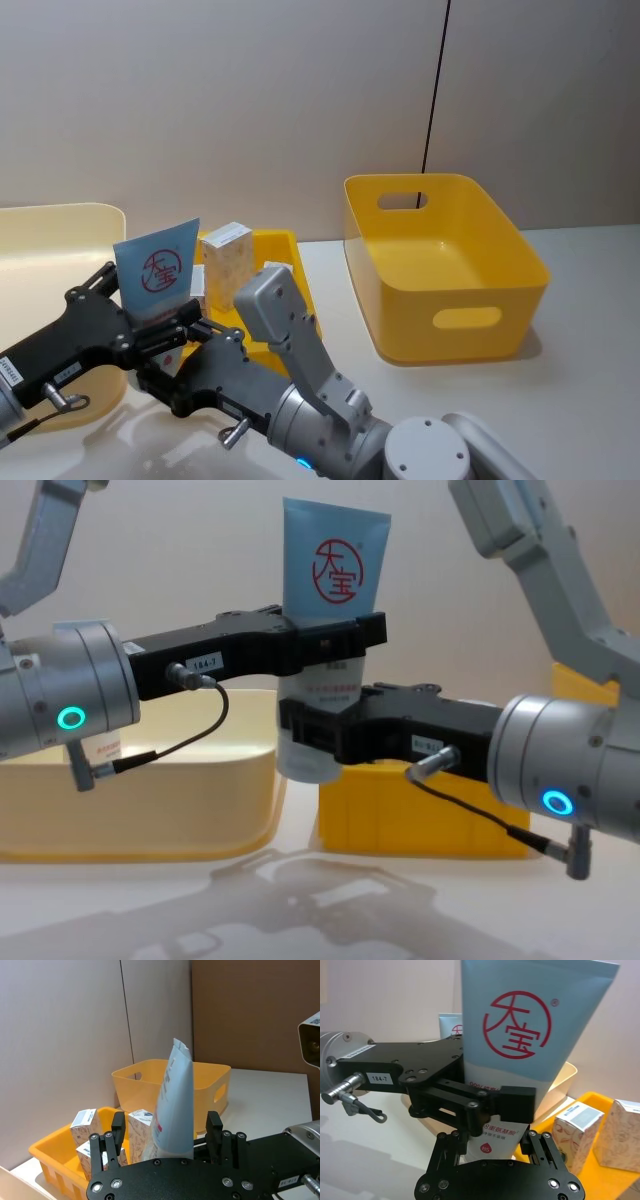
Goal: Bimanual collaborative sorting of washing and personal care products
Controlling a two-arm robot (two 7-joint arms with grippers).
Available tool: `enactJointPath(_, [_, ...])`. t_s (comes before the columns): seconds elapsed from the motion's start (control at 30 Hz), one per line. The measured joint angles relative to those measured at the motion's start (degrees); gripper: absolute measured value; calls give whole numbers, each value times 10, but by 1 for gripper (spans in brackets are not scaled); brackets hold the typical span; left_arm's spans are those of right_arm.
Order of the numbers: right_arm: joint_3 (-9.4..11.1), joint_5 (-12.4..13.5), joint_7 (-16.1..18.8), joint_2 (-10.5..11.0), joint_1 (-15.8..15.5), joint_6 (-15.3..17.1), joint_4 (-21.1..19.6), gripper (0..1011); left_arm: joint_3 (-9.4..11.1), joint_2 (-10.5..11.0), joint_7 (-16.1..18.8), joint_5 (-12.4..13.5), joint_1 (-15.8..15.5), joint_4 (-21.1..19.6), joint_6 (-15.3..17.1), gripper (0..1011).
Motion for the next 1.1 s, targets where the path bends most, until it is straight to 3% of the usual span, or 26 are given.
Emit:
enactJointPath(0.4, [29, -16, -38, 12, -21, 8, -28, 515, 0, 0, 0, 0, 0, 0, 0, 1003])
enactJointPath(0.7, [64, -34, -80, 25, -41, 12, -52, 515, 0, 0, 0, 0, 0, 0, 0, 1003])
enactJointPath(1.1, [118, -62, -137, 34, -45, -21, -62, 516, 0, 0, 0, 0, 0, 0, 0, 1003])
